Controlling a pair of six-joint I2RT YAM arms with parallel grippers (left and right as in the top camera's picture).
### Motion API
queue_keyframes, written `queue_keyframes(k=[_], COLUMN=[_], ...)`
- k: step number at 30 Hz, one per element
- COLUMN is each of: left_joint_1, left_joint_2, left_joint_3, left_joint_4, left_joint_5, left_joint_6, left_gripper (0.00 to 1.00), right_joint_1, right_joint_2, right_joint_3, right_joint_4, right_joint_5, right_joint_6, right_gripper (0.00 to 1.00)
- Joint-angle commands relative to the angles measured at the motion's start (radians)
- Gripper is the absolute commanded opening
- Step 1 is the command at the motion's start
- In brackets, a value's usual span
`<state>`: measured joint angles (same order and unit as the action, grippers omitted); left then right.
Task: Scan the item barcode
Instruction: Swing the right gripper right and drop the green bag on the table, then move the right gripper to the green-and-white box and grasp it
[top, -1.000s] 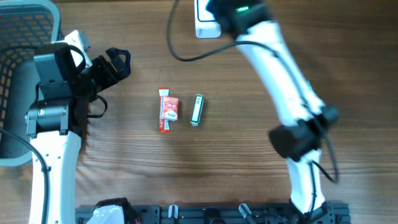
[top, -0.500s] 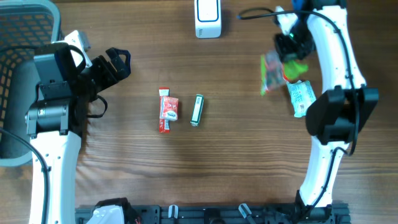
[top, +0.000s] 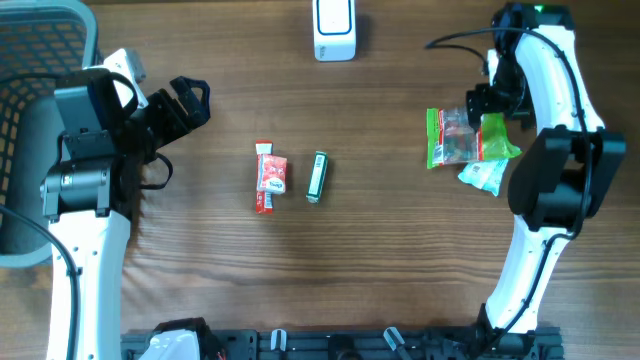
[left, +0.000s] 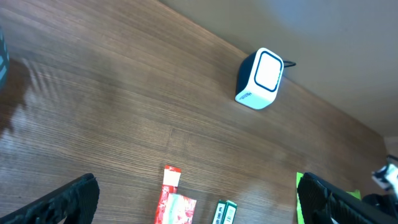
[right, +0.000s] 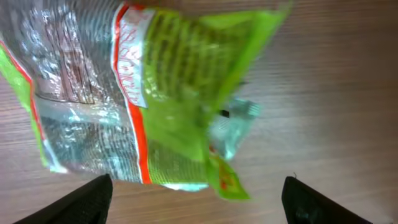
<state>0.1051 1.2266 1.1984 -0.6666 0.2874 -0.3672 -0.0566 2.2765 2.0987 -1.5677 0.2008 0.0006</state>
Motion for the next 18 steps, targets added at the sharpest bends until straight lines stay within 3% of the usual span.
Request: queue_keyframes(k=[1, 5, 10, 11, 12, 13, 14, 16, 18], left_joint_1=[0.005, 0.005, 0.005, 0.005, 0.005, 0.005, 0.005, 0.005, 0.005], left_joint_2=[0.004, 0.004, 0.004, 0.004, 0.004, 0.004, 0.004, 0.004, 0.004], left_joint_3=[0.0, 0.0, 0.0, 0.0, 0.0, 0.0, 0.0, 0.0, 0.0], left_joint_4=[0.003, 0.003, 0.003, 0.003, 0.003, 0.003, 0.003, 0.003, 0.003], left_joint_5=[0.015, 0.015, 0.015, 0.015, 0.015, 0.015, 0.015, 0.015, 0.015], left_joint_6=[0.02, 0.02, 0.02, 0.02, 0.02, 0.02, 0.02, 0.02, 0.02], left_gripper=[1.0, 1.0, 1.0, 1.0, 1.0, 1.0, 1.0, 1.0, 1.0], right_joint_1=[0.045, 0.138, 0.238, 0.257, 0.273, 0.302, 0.322, 0.386, 0.45], right_joint_2=[-0.04, -0.105, -0.126, -0.123, -0.122, -0.122, -0.122, -0.122, -0.122], right_joint_3=[0.127, 0.19, 0.19, 0.186, 0.179, 0.165, 0.159, 0.133, 0.105], right_joint_4=[-0.025, 0.002, 0.074, 0.085, 0.098, 0.121, 0.134, 0.155, 0.154], right_joint_5=[-0.003, -0.18, -0.663, -0.733, -0.765, -0.771, -0.758, -0.648, -0.498], right_joint_6=[0.07, 0.082, 0.146, 0.15, 0.164, 0.191, 0.209, 0.302, 0.404], right_gripper=[0.91, 1.0, 1.0, 0.96, 0.81, 0.55, 0.43, 0.43, 0.5])
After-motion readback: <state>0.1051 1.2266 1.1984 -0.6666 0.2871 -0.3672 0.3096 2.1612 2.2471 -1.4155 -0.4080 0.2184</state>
